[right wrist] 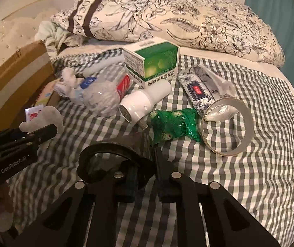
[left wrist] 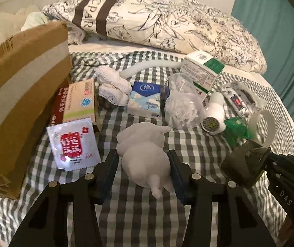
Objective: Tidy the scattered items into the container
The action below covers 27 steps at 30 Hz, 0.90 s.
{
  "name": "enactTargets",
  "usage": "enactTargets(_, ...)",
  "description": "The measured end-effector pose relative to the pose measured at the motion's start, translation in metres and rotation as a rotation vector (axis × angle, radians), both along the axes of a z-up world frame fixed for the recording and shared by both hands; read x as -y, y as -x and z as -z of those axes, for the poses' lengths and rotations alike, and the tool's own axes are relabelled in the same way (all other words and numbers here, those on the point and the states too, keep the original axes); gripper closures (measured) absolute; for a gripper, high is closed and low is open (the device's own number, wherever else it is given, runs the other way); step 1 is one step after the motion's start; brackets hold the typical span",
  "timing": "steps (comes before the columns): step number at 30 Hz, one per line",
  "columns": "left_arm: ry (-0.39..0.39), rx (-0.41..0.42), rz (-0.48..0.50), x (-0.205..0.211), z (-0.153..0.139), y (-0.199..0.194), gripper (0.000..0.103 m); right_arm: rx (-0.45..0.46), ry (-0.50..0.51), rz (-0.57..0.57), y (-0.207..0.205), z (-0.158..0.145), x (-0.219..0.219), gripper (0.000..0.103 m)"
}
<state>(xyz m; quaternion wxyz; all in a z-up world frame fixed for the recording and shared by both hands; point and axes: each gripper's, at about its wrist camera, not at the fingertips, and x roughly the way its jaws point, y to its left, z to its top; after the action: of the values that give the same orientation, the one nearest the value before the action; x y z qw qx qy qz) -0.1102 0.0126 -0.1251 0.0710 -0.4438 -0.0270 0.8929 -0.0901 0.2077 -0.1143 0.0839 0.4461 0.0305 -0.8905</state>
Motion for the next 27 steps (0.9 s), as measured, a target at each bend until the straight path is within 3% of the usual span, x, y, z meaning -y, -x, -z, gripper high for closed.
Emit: enactTargets(27, 0.053, -0.15, -0.018, 0.008, -0.095, -0.105, 0.053, -0.173, 0.072, -0.035, -0.106, -0.096, -0.002, 0.09)
